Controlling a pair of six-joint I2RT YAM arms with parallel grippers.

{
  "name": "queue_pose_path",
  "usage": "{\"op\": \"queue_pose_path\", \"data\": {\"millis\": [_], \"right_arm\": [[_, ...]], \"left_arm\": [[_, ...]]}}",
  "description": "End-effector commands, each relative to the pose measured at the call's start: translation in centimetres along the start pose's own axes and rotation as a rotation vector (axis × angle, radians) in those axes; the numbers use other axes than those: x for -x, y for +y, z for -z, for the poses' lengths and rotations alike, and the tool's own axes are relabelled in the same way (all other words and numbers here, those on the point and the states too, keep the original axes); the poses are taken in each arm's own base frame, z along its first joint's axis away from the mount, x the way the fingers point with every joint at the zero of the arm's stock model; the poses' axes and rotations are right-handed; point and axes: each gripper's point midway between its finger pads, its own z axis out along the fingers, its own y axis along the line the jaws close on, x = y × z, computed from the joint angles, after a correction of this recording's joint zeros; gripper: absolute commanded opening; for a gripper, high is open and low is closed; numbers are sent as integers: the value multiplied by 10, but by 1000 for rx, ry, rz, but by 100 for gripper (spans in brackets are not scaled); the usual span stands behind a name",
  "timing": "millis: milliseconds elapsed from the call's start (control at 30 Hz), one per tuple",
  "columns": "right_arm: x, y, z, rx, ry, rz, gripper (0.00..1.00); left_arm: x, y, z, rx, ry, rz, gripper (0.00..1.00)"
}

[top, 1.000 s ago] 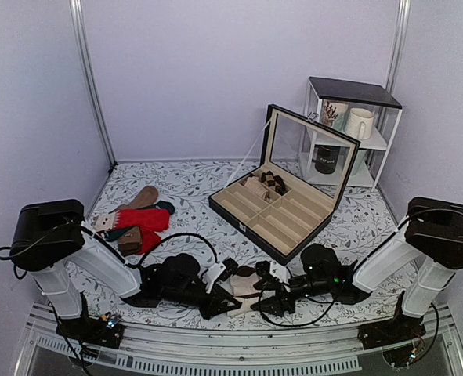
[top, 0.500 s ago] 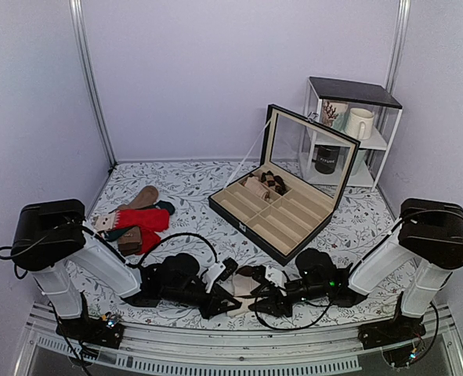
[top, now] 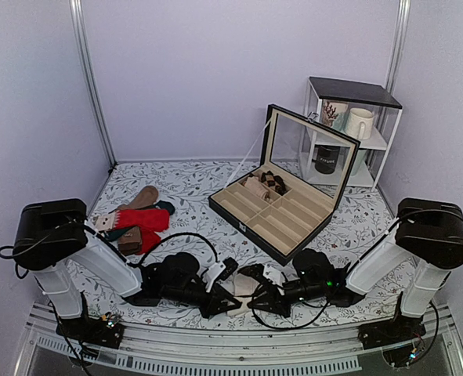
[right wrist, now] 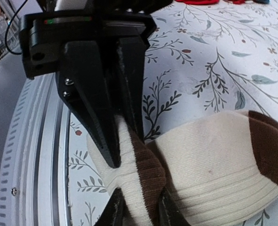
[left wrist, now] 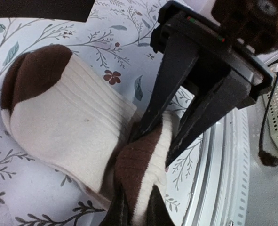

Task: Roll the socks
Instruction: Roll a pair of socks at the center of the board.

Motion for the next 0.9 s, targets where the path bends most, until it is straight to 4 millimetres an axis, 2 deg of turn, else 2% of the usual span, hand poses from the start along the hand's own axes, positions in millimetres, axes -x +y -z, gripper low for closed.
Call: {"op": "queue_pose_path", "data": {"millis": [0,67,100,133,167,300,400,500,633,733,867], "right_arm": [[-52,7,-1,26,196,-94,13],[-54,10,-1,42,216,-125,11],[-57,11,0,46,227,-139,11],[-59,12,1,49,234,-157,11],[-61,13,2,52,241,-171,11],[-71,15,7,63,273,-279,11],[-78,17,10,93,304,-387,11],[-86,19,12,109,336,-498,11],[-95,20,12,111,373,-608,11],[-98,18,12,99,390,-649,10],[-98,16,12,90,394,-660,11]], "left_arm": [[-101,59,23,243,336,72,3],[-83,58,27,268,278,39,25],[-72,57,30,276,245,16,40],[-61,55,33,284,210,-7,49],[-48,51,38,288,169,-35,52],[-3,33,56,276,11,-152,54],[19,5,68,211,-105,-268,58],[22,-21,71,156,-166,-403,55],[20,-47,66,79,-188,-540,53],[18,-57,59,30,-184,-595,53],[12,-56,45,29,-144,-638,54]]}}
